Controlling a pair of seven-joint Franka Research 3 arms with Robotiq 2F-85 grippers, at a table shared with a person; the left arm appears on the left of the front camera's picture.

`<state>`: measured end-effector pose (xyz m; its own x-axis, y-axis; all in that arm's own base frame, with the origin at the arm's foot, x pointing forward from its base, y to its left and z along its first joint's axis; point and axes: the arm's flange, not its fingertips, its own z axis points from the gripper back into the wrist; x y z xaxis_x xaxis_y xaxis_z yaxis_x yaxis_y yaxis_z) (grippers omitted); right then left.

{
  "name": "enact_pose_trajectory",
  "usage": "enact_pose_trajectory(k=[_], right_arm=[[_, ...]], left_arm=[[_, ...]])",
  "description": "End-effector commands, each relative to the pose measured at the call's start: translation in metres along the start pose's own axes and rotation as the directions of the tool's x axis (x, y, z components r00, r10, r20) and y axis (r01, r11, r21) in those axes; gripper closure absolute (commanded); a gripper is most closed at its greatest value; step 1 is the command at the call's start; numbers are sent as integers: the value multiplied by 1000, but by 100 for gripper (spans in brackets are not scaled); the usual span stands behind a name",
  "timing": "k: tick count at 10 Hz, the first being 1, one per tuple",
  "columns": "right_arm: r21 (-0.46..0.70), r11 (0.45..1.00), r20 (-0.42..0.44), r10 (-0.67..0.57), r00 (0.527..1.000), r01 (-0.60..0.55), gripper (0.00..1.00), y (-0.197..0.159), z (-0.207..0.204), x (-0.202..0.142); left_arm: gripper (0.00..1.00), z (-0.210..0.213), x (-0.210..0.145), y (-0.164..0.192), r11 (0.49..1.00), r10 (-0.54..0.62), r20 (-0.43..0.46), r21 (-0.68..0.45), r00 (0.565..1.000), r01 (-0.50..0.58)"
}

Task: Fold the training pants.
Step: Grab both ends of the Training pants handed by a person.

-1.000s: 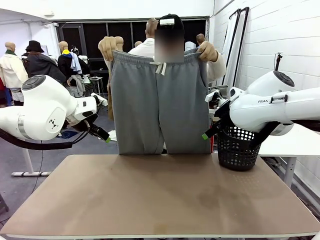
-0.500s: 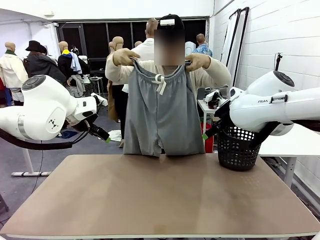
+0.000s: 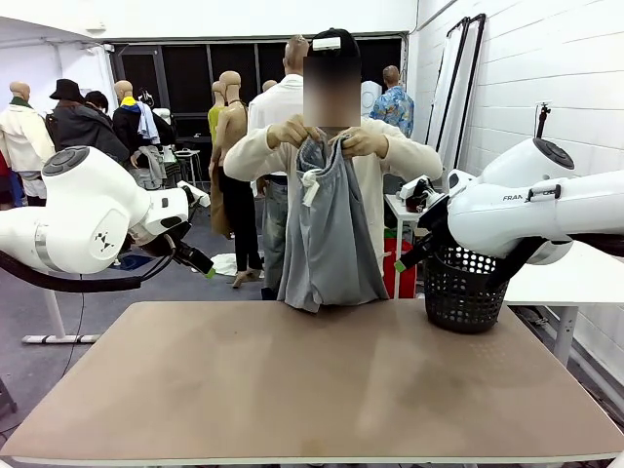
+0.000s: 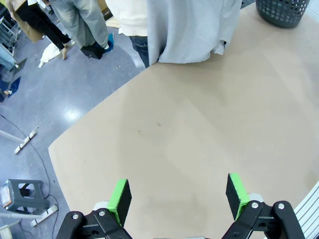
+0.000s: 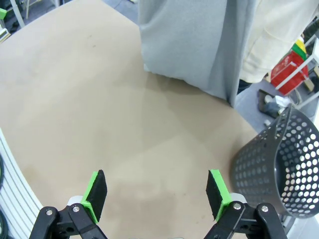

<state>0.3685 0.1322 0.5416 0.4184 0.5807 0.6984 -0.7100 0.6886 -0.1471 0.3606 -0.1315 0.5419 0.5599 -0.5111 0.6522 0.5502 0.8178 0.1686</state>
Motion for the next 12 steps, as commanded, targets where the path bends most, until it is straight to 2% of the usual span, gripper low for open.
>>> enact_pose_trajectory(k=[1,12], right_arm=[[4,1000,-4,0,1000,0,0,0,-1,-1],[4,1000,-4,0,1000,0,0,0,-1,-1]], left_arm=[[0,1,0,1,1000,2,-5,8,1000,-2],[0,1,0,1,1000,2,-5,8,1000,-2]])
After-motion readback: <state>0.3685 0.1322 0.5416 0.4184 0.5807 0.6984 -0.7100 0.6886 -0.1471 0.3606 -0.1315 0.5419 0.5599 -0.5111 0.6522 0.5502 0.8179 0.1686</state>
